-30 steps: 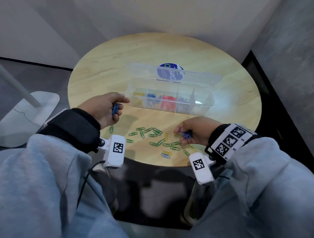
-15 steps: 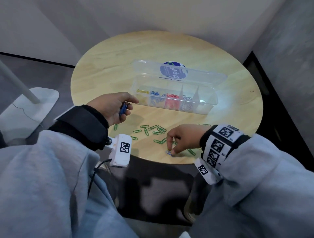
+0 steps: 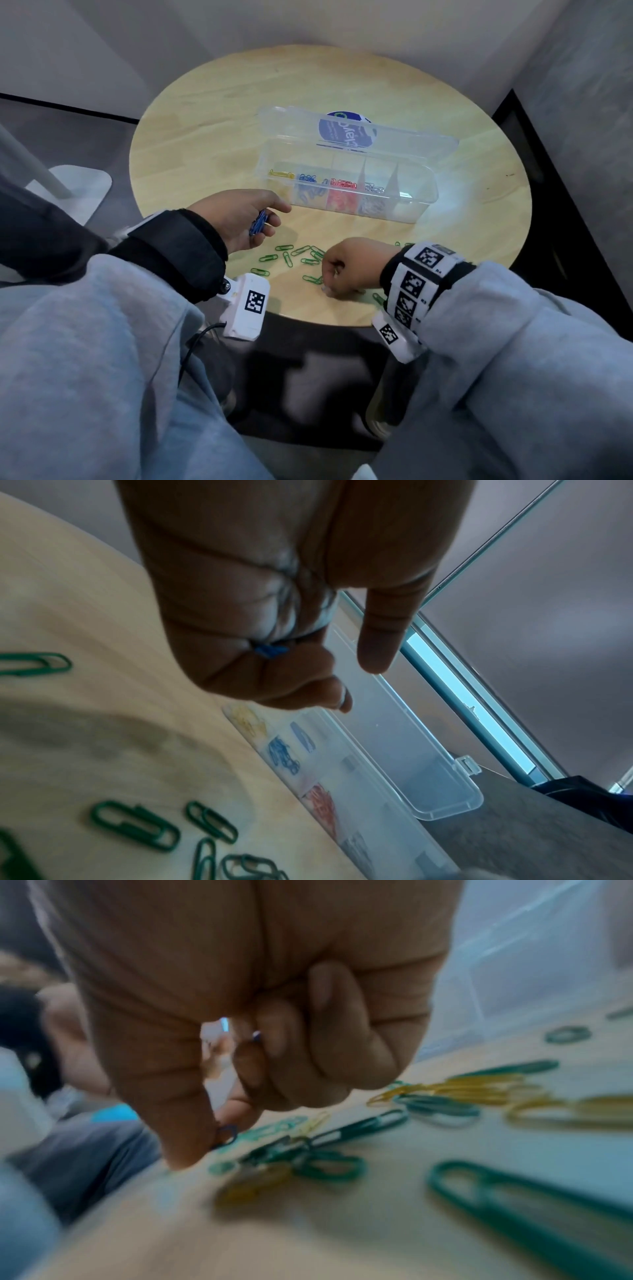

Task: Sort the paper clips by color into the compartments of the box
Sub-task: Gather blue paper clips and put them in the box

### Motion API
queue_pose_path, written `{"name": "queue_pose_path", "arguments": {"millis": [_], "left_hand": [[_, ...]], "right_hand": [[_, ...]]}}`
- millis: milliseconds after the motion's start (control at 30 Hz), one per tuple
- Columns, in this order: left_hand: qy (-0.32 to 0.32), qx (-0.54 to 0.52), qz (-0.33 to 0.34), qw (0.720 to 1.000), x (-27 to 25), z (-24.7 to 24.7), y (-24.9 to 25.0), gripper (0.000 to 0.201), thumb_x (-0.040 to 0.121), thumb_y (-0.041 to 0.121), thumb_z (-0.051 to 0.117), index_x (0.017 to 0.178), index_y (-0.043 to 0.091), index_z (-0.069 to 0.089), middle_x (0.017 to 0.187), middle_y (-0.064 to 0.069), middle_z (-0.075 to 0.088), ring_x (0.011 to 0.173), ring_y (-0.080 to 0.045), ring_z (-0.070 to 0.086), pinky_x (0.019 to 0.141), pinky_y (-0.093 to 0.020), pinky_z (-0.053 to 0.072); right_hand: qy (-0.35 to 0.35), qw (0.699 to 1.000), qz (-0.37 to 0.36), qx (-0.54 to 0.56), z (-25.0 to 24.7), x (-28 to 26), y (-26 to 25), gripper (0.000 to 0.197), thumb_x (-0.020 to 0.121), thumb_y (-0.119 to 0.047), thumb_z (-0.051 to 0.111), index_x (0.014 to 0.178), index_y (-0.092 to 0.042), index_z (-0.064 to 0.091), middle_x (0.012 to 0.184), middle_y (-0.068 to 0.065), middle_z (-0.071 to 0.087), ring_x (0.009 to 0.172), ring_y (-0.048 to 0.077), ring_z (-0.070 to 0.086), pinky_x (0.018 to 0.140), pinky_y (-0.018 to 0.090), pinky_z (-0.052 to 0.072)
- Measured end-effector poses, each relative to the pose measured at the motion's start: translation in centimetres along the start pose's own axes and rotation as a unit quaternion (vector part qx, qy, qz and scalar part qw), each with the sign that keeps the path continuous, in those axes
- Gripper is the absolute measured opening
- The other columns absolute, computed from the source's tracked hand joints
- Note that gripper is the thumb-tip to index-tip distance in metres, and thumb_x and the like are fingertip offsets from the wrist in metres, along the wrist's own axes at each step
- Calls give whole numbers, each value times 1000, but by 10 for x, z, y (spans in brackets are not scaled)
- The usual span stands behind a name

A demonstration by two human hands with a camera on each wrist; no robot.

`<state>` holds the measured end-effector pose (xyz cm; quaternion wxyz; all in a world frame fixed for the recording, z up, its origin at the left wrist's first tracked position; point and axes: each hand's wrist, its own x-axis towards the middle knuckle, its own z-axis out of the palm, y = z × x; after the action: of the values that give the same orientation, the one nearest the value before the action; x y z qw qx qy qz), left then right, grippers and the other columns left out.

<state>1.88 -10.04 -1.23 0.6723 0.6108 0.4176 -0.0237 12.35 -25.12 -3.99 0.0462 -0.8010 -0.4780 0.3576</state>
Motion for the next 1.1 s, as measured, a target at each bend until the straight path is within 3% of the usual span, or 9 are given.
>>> {"name": "queue_pose_path", "arguments": {"millis": [67, 167, 300, 367, 467, 567, 733, 1000, 1100], "left_hand": [[-6, -5, 0, 1000, 1, 3, 0, 10, 90, 19, 54, 88, 12, 60, 68, 0, 47, 54, -9, 42, 36, -10, 35], [-17, -27, 2, 999, 4, 6, 0, 13, 92, 19, 53, 85, 11, 59, 71, -2, 49, 55, -10, 47, 40, -11, 42], [-39, -83, 5, 996, 9, 11, 2, 25, 97, 28, 45, 87, 9, 59, 78, -8, 54, 64, -14, 56, 48, -15, 52], [-51, -105, 5, 993, 10, 14, 4, 30, 97, 32, 42, 87, 9, 59, 81, -10, 56, 72, -17, 58, 53, -16, 54], [-78, -138, 7, 987, 11, 18, 8, 36, 97, 38, 40, 89, 9, 60, 86, -11, 59, 80, -20, 61, 62, -20, 56], [-97, -165, 12, 981, 11, 24, 14, 42, 97, 43, 37, 95, 7, 60, 90, -11, 60, 84, -20, 61, 67, -23, 57], [-115, -150, 16, 982, 12, 41, 17, 45, 97, 45, 34, 94, 7, 59, 88, -10, 60, 83, -19, 59, 81, -28, 49], [-134, -142, 2, 981, 16, 49, 12, 45, 97, 46, 34, 97, 9, 60, 91, -9, 59, 80, -16, 61, 80, -28, 48], [-120, -143, -3, 982, 18, 48, 11, 38, 96, 42, 39, 93, 10, 60, 88, -8, 58, 78, -15, 60, 77, -27, 48]], "right_hand": [[13, 996, 21, 84, -9, 2, 4, 11, 80, -19, 68, 72, -22, 61, 61, -12, 54, 57, 5, 47, 54, 19, 38], [6, 970, 60, 235, -23, 3, 14, 16, 82, -14, 66, 70, -17, 57, 57, -2, 47, 49, 11, 38, 45, 21, 33], [42, 880, 67, 469, -41, -4, 28, 24, 88, 4, 48, 68, -10, 45, 63, 7, 49, 43, 10, 40, 34, 15, 31], [84, 834, 63, 542, -51, -9, 37, 27, 89, 6, 45, 68, -11, 41, 65, 8, 50, 42, 9, 43, 35, 14, 34], [150, 768, 65, 619, -60, -15, 52, 24, 90, 7, 44, 73, -9, 47, 67, 9, 50, 40, 8, 48, 38, 13, 40], [127, 723, 77, 674, -58, -16, 57, 16, 91, 4, 42, 87, -4, 55, 65, 8, 51, 40, 9, 51, 41, 14, 47], [26, 735, 78, 673, -44, -8, 43, 27, 95, -5, 33, 88, 1, 58, 77, 14, 55, 65, 19, 58, 56, 23, 57], [-25, 750, 92, 655, -35, 0, 27, 32, 95, -8, 29, 93, 1, 60, 80, 14, 55, 72, 21, 58, 61, 24, 56], [-29, 740, 78, 667, -37, 0, 22, 37, 91, 1, 22, 87, 2, 59, 79, 15, 54, 71, 22, 56, 61, 24, 56]]}}
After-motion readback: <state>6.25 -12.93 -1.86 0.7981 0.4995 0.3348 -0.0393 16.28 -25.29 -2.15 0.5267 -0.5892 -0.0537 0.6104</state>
